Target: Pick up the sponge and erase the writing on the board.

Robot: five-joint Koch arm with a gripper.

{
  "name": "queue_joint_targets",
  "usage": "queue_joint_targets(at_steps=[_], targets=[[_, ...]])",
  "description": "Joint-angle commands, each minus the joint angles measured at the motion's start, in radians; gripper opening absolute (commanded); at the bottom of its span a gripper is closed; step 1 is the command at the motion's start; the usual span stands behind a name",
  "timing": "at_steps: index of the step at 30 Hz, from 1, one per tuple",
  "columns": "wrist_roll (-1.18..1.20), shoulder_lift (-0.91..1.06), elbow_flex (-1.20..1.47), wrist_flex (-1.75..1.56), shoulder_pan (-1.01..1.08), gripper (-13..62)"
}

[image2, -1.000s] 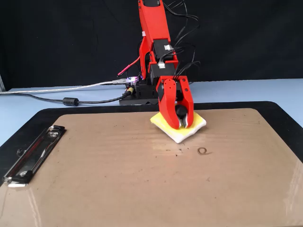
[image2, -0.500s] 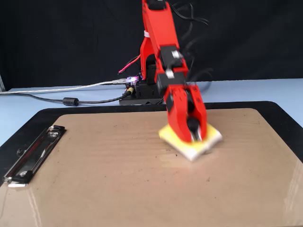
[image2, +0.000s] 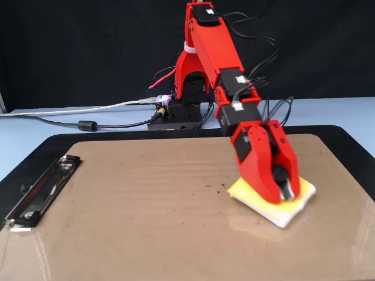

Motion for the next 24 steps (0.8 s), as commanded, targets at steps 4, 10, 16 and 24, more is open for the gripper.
queue_joint_targets(at_steps=[4,10,16,24], targets=[[-0.017,0.304,0.284,0.048,-0.055,-7.8],[-0.015,-0.025,-0.026,0.026,-0.054,-7.8],[0.006,0.005,0.025,0.029,0.009,-7.8],[0.236,0.463,0.454,0.023,0.193,-7.8]])
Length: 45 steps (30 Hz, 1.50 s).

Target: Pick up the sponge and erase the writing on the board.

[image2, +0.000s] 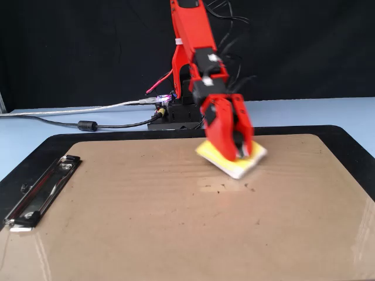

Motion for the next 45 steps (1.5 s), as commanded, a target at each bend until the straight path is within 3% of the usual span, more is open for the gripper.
queue_joint_targets(at_steps=[1,7,10,15,18,20,26,29,32,35,38,43,45], targets=[[0.074,-0.072,-0.091,-0.005,0.023,-7.8],[0.074,-0.611,-0.609,-0.032,0.026,-7.8],[0.06,-0.56,-0.557,-0.025,0.023,-7.8],[0.04,-0.153,-0.12,-0.028,0.02,-7.7],[0.044,-0.032,-0.008,-0.035,0.026,-7.8],[0.049,-0.11,-0.095,-0.04,0.031,-7.8],[0.048,-0.641,-0.604,-0.091,0.054,-7.8],[0.046,-0.541,-0.46,-0.097,0.069,-7.8],[0.052,-0.207,-0.152,-0.087,0.1,-7.8],[0.087,0.008,0.057,-0.086,0.143,-7.8],[0.1,-0.092,-0.02,-0.101,0.146,-7.8],[0.101,-0.512,-0.413,-0.143,0.15,-7.8],[0.1,-0.511,-0.39,-0.146,0.158,-7.8]])
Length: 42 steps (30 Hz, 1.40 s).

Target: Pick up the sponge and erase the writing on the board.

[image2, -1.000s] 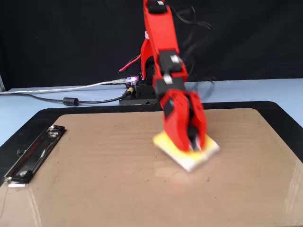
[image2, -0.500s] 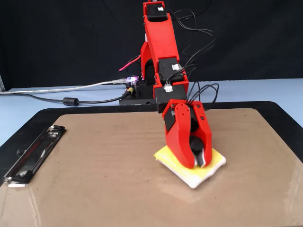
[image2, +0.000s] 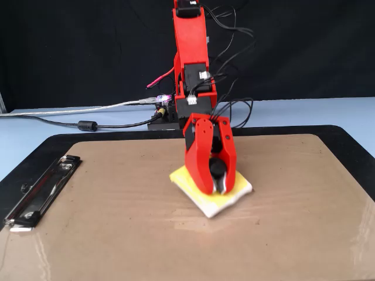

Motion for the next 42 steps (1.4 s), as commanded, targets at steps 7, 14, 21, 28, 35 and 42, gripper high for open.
queue_joint_targets(at_steps=[7,14,21,28,35,42], targets=[[0.018,0.497,0.494,0.008,0.003,-7.8],[-0.011,0.08,0.049,0.005,-0.041,-7.8],[-0.282,0.256,0.224,0.028,-0.307,-7.7],[-0.282,0.242,0.207,0.018,-0.354,-7.7],[-0.279,-0.094,-0.178,0.041,-0.345,-7.8],[-0.265,0.426,0.334,0.106,-0.347,-7.7]])
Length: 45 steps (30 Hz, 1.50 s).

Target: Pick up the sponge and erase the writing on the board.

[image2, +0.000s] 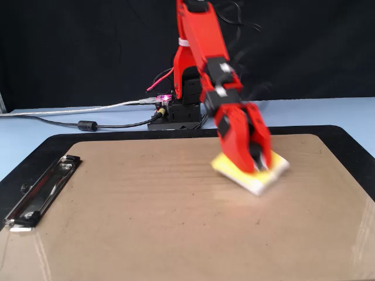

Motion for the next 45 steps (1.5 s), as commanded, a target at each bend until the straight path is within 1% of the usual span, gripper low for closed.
queue_joint_targets(at_steps=[1,3,6,10,14,23,28,31,34,37,42,45], targets=[[-0.003,0.086,0.031,0.057,-0.014,-7.8],[-0.005,0.058,0.003,0.044,-0.021,-7.8],[-0.038,-0.064,-0.11,0.048,-0.067,-7.8],[-0.222,-0.064,-0.153,0.048,-0.262,-7.8],[-0.339,-0.061,-0.184,0.057,-0.383,-7.7],[-0.347,-0.032,-0.114,0.043,-0.563,-7.7],[-0.341,0.091,0.031,0.049,-0.575,-7.8],[-0.336,0.218,0.143,0.057,-0.575,-7.8],[-0.333,0.282,0.187,0.046,-0.571,-7.7],[-0.333,0.213,0.17,0.038,-0.568,-7.7],[-0.328,0.043,0.023,0.017,-0.569,-7.7],[-0.327,-0.021,-0.015,0.006,-0.569,-7.8]])
